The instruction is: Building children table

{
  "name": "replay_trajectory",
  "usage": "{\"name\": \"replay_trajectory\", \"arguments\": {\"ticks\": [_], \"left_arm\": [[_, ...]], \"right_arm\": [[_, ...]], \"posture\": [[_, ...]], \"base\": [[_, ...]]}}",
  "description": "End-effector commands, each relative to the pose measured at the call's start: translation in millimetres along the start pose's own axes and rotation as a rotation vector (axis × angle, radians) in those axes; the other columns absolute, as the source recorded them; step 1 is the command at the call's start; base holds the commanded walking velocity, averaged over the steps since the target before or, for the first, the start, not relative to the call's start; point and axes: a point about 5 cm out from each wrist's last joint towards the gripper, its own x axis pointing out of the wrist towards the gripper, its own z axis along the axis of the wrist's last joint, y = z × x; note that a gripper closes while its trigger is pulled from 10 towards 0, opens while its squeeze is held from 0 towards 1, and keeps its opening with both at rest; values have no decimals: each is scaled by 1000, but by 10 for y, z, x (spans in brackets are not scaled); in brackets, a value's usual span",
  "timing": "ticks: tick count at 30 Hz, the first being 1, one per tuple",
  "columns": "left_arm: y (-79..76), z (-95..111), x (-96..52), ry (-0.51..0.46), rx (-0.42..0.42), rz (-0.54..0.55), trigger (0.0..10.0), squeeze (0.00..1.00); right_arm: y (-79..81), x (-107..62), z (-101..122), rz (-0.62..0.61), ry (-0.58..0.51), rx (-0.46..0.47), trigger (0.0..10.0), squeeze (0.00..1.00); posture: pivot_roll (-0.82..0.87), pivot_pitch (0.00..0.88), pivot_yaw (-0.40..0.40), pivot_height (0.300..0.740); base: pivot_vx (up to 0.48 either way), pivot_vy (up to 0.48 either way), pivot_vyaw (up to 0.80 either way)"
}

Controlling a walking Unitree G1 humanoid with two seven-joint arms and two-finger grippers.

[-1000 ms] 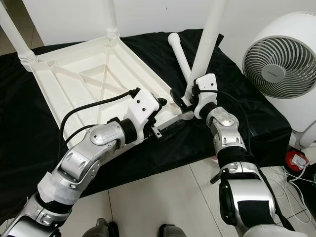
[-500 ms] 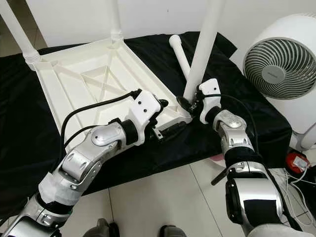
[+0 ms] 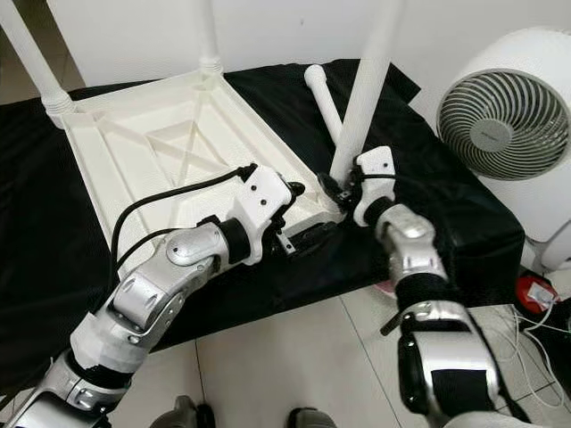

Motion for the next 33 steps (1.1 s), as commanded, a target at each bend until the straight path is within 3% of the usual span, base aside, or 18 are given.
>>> {"name": "replay_trajectory", "arguments": {"ticks": [1,4,6,11,17,22,27,28,29,30,33], "left_arm": [[-53,-28,5,8,7,-46,10000,0],[-60,-25,9,4,5,-46,10000,0],[-60,-25,9,4,5,-46,10000,0],[-51,-33,-3,7,6,-44,10000,0],[-28,-37,-6,10,9,-40,10000,0],[-6,-46,-6,14,13,-30,10000,0],[12,-60,-9,20,17,-18,10000,0],[21,-64,-11,23,19,-13,10000,0],[21,-64,-11,23,19,-13,10000,0],[29,-67,-14,24,22,-9,10000,0],[46,-60,-21,23,26,-2,10000,0]], "right_arm": [[123,-9,-149,-7,52,37,10000,0],[338,74,-118,-113,18,114,10000,0],[338,74,-118,-113,18,114,10000,0],[430,81,-89,-359,15,229,10000,0],[509,37,-79,-476,21,248,10000,0],[650,20,2,-475,-3,262,10000,0],[688,18,36,-457,-18,271,10000,0],[668,14,37,-453,-17,268,10000,102],[668,14,37,-453,-17,268,10000,102],[636,0,42,-463,-14,260,10000,1000],[560,-22,61,-459,-26,247,10000,1000]], "posture": [[-76,76,18,740],[-75,75,17,740],[-75,75,17,740],[-76,71,18,740],[-83,69,18,740],[-80,76,13,740],[-80,76,13,740],[-80,80,9,740],[-80,80,9,740],[-80,80,9,740],[-79,85,6,740]], "base": [[0,0,0],[0,0,0],[0,0,0],[0,0,0],[0,0,0],[0,0,0],[0,0,0],[0,0,0],[0,0,0],[0,0,0],[0,0,0]]}}
